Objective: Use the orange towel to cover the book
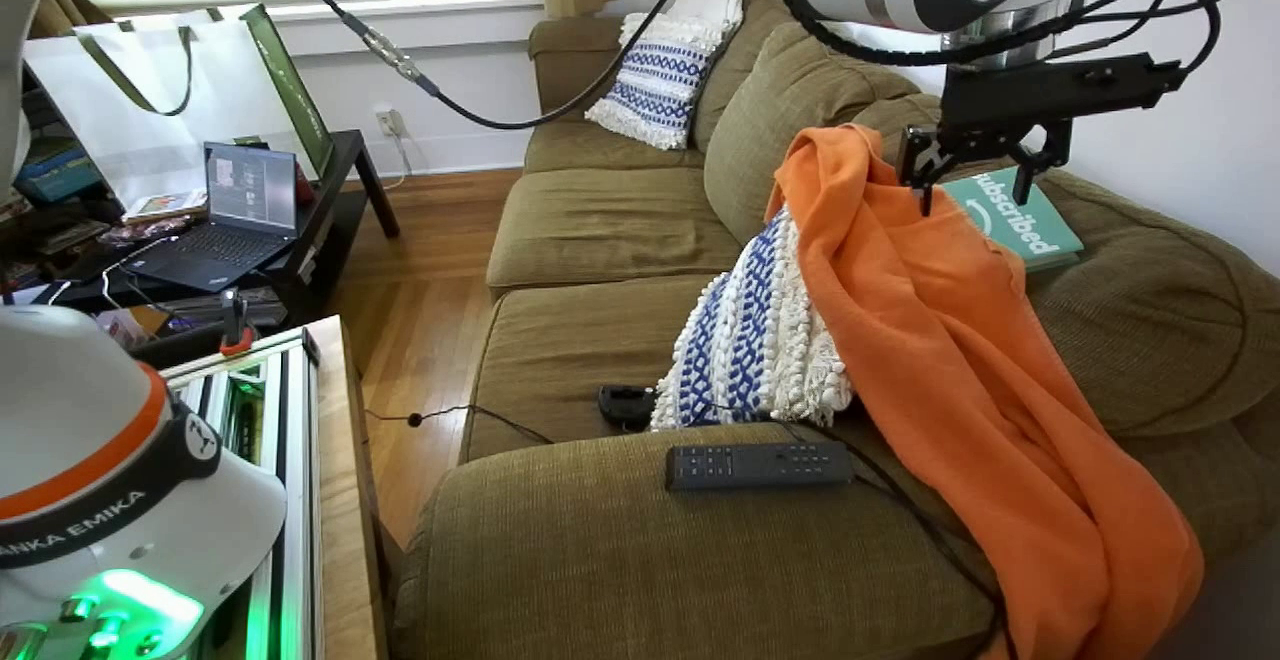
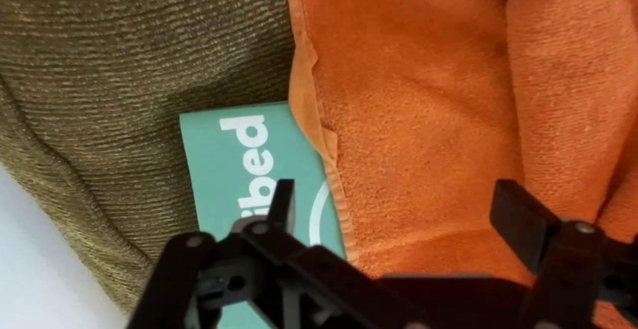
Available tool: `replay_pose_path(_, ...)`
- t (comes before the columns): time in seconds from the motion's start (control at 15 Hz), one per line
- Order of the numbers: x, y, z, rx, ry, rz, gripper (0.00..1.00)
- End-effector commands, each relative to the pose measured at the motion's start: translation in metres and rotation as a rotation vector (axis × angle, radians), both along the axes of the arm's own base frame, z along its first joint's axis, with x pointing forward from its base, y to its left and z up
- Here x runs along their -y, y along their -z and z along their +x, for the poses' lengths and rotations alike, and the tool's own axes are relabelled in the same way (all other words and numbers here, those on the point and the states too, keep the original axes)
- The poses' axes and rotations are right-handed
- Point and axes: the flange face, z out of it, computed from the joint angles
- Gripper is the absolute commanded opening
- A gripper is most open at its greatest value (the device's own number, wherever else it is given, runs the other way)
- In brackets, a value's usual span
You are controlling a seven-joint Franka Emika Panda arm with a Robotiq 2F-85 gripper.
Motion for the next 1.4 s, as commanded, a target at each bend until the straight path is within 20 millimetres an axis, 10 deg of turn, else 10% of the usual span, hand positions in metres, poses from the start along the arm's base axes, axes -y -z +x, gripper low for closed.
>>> replay_pose_path(0.0, 0.011, 0.016, 0.016, 0.036, -0.079, -0.003, 1.00)
replay_pose_path(0.8, 0.024, 0.052, 0.035, 0.073, -0.182, -0.042, 1.00)
replay_pose_path(1.33, 0.027, 0.062, 0.039, 0.072, -0.211, -0.053, 0.50)
